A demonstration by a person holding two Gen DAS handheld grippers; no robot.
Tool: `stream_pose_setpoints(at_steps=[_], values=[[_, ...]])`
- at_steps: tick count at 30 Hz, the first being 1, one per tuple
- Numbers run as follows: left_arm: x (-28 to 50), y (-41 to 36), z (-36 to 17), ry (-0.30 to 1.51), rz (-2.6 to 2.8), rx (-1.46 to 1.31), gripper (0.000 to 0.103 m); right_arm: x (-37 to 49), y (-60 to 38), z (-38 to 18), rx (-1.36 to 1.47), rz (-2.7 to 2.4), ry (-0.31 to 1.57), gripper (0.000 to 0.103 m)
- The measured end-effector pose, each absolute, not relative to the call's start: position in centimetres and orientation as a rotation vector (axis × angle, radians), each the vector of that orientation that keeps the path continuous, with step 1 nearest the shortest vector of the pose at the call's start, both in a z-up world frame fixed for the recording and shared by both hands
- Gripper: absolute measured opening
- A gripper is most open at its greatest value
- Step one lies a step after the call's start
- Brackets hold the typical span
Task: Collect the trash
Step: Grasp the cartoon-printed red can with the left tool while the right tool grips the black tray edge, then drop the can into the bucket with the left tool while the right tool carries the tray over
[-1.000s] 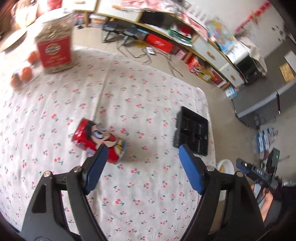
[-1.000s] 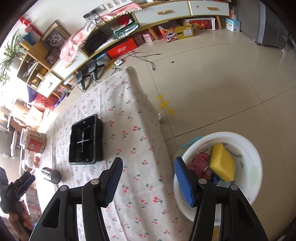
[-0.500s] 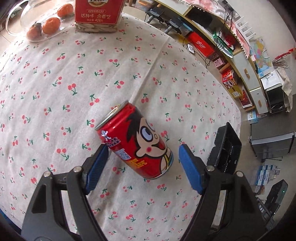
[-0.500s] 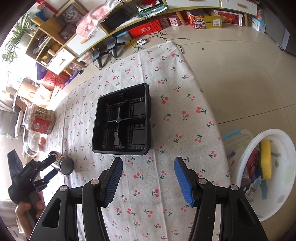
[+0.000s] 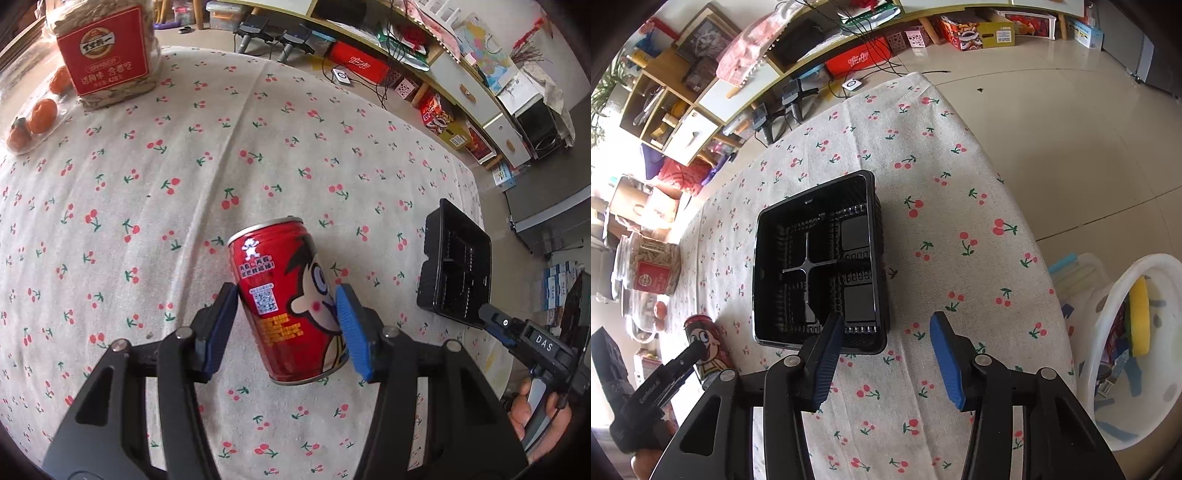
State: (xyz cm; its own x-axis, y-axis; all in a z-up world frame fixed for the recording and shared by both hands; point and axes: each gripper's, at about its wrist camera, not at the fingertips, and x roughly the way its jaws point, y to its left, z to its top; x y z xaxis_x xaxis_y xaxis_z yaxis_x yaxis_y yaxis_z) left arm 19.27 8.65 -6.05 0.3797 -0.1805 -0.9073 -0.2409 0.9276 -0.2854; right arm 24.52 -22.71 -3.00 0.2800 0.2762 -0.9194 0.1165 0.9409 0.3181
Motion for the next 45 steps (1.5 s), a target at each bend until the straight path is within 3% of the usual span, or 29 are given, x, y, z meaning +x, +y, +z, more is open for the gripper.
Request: stream_pose_setpoints(at_steps=[6, 8, 11, 15, 29, 37, 45], values=[[19.3, 6.3, -6.1, 1.179, -0.051, -0.333, 0.057, 24.9, -21.6, -3.5, 0.3, 0.114, 1.289, 0.034], [19.3, 5.8, -6.1, 1.177, -0.057, -0.313, 0.057, 24.9, -21.3, -3.6, 0.276, 0.115, 1.293, 0.013], [19.3, 5.5, -6.3, 1.186, -0.074, -0.33, 0.057, 24.6, -21.1, -3.0, 0.25, 0.127, 1.287, 0.008], [19.6, 5.0, -7.7, 1.247, -0.111, -0.37, 0.054, 23.8, -21.0, -1.2, 0.221, 0.146, 1.256, 0.006], [17.8, 0.7, -4.4, 1.154, -0.219, -0.315, 0.054, 20.7, -25.0, 2.9, 0.191, 0.11, 1.161, 0.006], [16.4, -5.6, -4.2, 1.146, -0.355, -0.276, 0.054, 17.4, -36.7, 7.6, 0.304, -0.011, 1.019, 0.006], [13.3, -17.7, -3.5, 1.158, -0.597, -0.182, 0.054, 13.6, -48.3, 7.9, 0.492, -0.166, 0.965, 0.006]])
